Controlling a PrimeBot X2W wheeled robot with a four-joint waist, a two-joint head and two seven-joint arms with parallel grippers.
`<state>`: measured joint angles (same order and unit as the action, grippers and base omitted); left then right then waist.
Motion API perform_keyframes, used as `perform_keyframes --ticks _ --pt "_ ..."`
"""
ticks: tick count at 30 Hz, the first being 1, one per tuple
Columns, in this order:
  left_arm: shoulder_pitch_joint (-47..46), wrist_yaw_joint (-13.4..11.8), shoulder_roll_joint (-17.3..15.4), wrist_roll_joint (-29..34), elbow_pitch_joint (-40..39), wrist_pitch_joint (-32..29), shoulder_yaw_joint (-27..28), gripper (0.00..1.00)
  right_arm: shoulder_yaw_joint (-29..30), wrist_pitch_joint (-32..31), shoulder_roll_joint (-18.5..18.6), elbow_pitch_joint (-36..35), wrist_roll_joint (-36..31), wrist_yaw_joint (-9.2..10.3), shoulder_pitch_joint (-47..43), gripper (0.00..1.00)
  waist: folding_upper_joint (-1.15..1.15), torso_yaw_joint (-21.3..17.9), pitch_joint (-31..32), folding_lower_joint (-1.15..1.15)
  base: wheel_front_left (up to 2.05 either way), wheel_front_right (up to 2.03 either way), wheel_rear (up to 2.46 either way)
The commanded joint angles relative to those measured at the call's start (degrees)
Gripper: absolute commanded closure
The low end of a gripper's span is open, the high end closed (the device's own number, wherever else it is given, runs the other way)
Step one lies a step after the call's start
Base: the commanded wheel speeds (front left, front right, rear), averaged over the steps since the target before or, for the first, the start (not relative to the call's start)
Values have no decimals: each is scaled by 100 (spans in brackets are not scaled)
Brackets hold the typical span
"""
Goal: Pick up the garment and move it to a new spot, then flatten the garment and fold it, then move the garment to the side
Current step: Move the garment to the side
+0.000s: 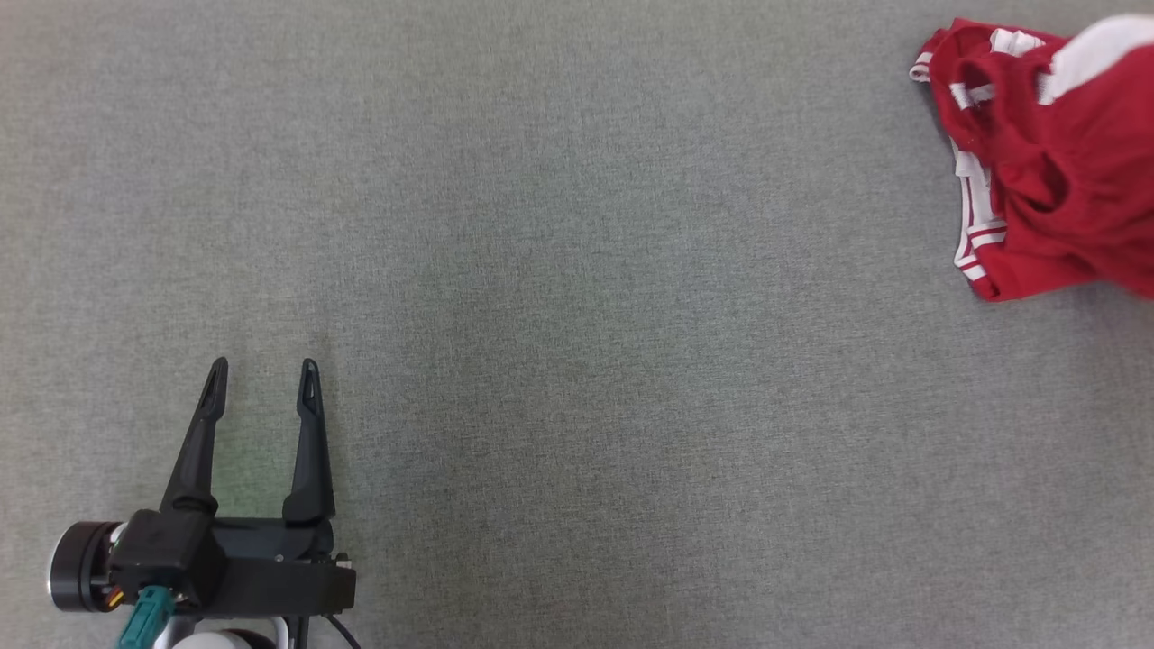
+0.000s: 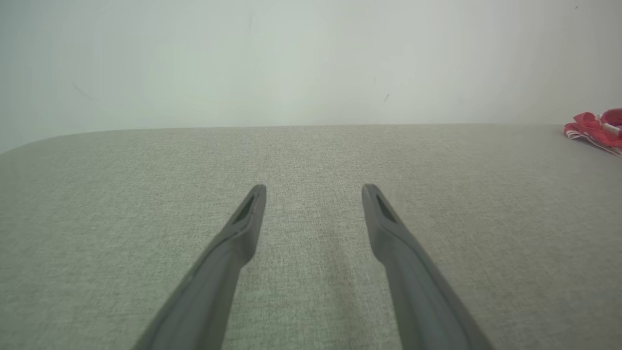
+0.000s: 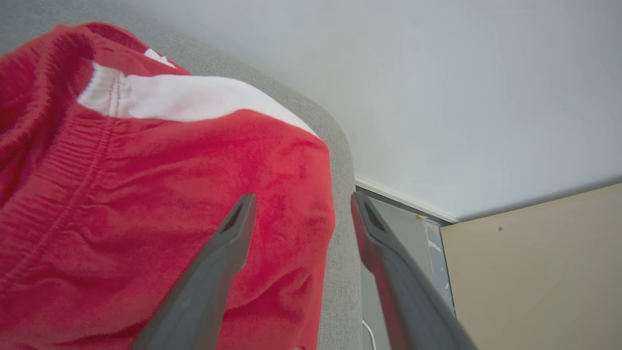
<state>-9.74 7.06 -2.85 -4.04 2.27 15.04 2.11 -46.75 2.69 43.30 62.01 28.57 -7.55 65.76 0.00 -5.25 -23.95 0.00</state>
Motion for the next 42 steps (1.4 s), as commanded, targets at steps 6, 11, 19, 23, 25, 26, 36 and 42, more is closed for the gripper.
perform_keyframes --ticks 6,11,19,23,25,26,36,42 --pt "109 -47 -7 -78 67 15 36 0 211 462 -114 294 -155 15 139 0 0 -9 296 0 0 0 0" --pt "309 -94 -7 -124 121 16 102 0 490 1109 -418 261 -195 15 -16 0 0 -52 640 0 0 0 0" --pt "717 -157 -6 -213 127 16 209 0 2102 1247 -1026 -1204 -682 15 -1197 0 0 -49 1147 0 0 0 0" --pt "865 -181 -8 -213 102 15 253 0 3210 1250 -1611 -2152 -1180 15 -2115 0 0 -5 1315 0 0 0 0" --pt "909 -191 -5 -195 98 15 270 0 3686 1250 -1926 -2589 -1409 15 -2634 0 0 34 1384 0 0 0 0" --pt "920 -190 -7 -191 92 16 275 0 3913 1250 -2093 -2805 -1499 15 -2851 0 0 57 1423 0 0 0 0" --pt "1248 -227 -8 -163 200 15 240 0 5219 1251 -3690 -4141 -2286 15 -4844 0 0 322 1847 0 0 0 0" --pt "1367 -257 -7 -208 239 15 160 0 5145 1252 -4009 -4617 -2318 15 -5596 0 0 451 2019 0 0 0 0"
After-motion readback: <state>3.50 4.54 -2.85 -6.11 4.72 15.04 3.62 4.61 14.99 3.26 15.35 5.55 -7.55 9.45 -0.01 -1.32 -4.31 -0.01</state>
